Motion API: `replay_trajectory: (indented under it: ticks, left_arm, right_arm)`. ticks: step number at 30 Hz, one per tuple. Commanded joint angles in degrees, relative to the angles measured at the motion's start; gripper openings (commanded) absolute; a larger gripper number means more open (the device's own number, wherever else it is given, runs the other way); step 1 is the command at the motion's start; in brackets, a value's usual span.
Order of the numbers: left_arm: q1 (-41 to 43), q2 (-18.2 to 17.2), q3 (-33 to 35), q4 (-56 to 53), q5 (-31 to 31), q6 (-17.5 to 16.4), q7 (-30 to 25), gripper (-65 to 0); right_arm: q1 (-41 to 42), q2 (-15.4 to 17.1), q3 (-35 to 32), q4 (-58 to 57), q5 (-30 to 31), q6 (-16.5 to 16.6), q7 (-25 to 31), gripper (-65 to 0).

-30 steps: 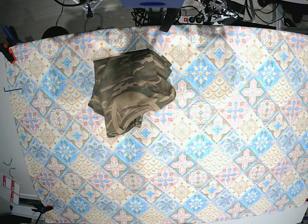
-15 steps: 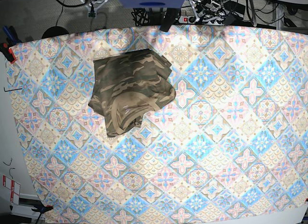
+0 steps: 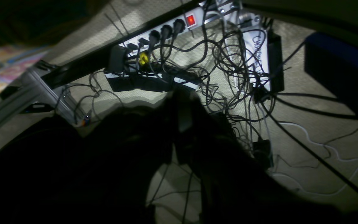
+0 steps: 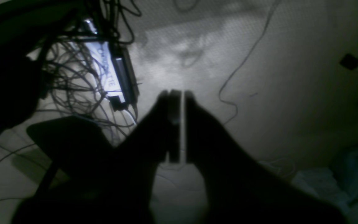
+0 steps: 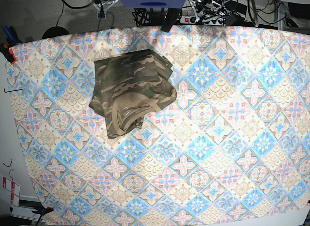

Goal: Fold the T-shirt properly

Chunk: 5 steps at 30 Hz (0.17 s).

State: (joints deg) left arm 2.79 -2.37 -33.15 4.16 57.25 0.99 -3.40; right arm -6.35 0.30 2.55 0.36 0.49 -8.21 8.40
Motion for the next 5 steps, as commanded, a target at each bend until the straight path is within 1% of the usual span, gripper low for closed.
replay_trajectory:
  ticks: [1,5]
  left_arm:
    - [-0.46,-0.05,-0.04,0.1,-0.16,0.19,-0.25,-65.0]
    - [-0.63,-0.05,-0.04,0.1,-0.16,0.19,-0.25,-65.0]
  right_arm:
    - [0.24,0.36,-0.04,-0.05,0.26,-0.28,0.34,-63.1]
    - [1.91,2.83,-0.13,-0.36,0.17,-0.28,0.08,-63.1]
